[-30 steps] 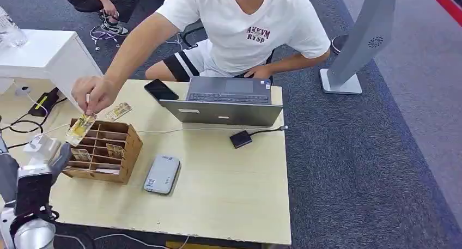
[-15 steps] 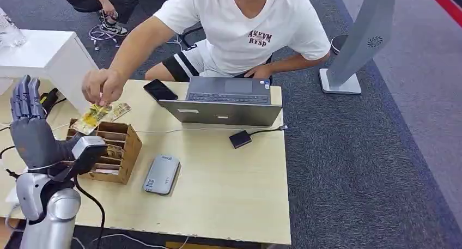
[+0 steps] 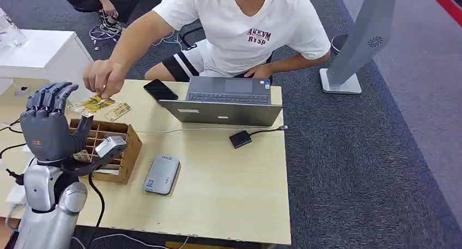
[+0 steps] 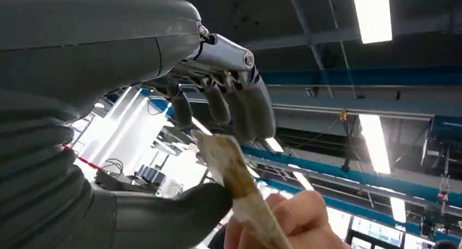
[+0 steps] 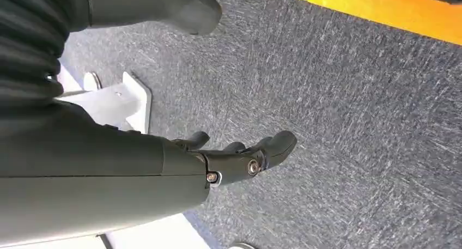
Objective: Pass the card to the sensor for recognition and then transmit it.
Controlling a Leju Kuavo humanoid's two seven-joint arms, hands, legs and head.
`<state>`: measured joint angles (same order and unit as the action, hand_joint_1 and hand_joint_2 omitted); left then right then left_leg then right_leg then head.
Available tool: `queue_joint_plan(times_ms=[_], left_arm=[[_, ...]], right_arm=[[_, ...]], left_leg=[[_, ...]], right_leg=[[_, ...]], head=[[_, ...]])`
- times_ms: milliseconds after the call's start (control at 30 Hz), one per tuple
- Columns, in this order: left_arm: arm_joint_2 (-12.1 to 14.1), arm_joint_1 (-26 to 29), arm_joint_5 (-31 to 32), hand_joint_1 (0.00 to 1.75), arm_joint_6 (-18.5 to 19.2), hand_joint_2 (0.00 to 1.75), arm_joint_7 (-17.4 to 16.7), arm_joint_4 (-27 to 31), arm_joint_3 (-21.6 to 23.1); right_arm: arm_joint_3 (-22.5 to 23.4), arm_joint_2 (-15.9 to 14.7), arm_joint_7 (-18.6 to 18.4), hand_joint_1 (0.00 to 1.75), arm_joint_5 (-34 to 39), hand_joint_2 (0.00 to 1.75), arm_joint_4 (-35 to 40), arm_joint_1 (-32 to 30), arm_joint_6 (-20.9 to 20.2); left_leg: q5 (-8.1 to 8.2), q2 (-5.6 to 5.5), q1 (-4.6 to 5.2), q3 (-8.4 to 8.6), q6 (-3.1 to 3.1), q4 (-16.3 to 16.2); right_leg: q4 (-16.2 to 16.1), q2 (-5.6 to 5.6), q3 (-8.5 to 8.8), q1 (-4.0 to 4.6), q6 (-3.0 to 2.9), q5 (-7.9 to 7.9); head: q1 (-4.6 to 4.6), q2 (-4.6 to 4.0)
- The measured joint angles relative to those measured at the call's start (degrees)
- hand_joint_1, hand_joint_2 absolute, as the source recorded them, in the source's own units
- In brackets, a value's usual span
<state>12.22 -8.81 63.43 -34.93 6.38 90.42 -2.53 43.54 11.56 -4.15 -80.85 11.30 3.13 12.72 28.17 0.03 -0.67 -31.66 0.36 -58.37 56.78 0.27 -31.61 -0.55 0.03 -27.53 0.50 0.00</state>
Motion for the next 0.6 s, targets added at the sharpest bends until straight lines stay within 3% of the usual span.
queue_joint_plan(times_ms=[600], left_arm=[[0.68,0.01,-0.02,1.75,-0.52,1.75,0.0,-1.07,0.5]], right_arm=[[-0.72,0.02,-0.09,0.0,-0.48,1.75,-0.28,0.03,-0.02]], left_leg=[[0.0,0.0,0.0,0.0,0.0,0.0]], right_leg=[[0.0,0.0,0.0,0.0,0.0,0.0]], head=[[0.02,0.0]])
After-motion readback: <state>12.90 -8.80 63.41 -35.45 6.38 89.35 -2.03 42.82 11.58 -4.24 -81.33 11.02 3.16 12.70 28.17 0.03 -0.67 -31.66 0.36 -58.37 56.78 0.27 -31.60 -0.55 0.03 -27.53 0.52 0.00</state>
